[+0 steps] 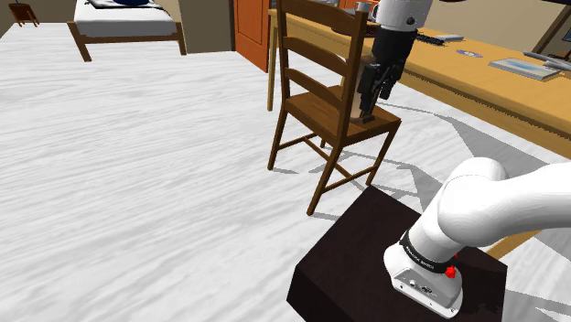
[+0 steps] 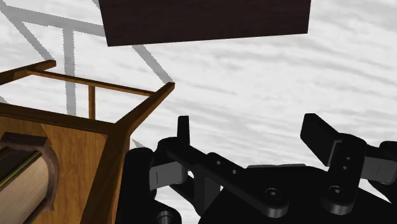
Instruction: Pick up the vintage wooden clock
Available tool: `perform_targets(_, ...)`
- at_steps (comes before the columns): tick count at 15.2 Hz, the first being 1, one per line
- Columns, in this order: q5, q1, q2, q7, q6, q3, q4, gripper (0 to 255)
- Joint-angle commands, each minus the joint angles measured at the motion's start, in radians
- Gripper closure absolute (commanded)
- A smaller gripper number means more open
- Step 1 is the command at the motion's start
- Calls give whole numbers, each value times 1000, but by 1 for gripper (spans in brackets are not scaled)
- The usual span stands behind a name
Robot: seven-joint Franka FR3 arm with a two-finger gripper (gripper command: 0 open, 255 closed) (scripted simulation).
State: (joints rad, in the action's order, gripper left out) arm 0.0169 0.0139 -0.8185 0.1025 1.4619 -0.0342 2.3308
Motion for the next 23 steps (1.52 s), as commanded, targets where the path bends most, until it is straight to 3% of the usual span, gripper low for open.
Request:
perform_targets(1, 0, 0, 0, 0, 0, 0, 0, 0)
perform_targets(13, 111, -75, 249, -214, 82, 234, -218, 0)
perform_targets(23, 79, -109, 536, -410, 106, 424, -516, 0)
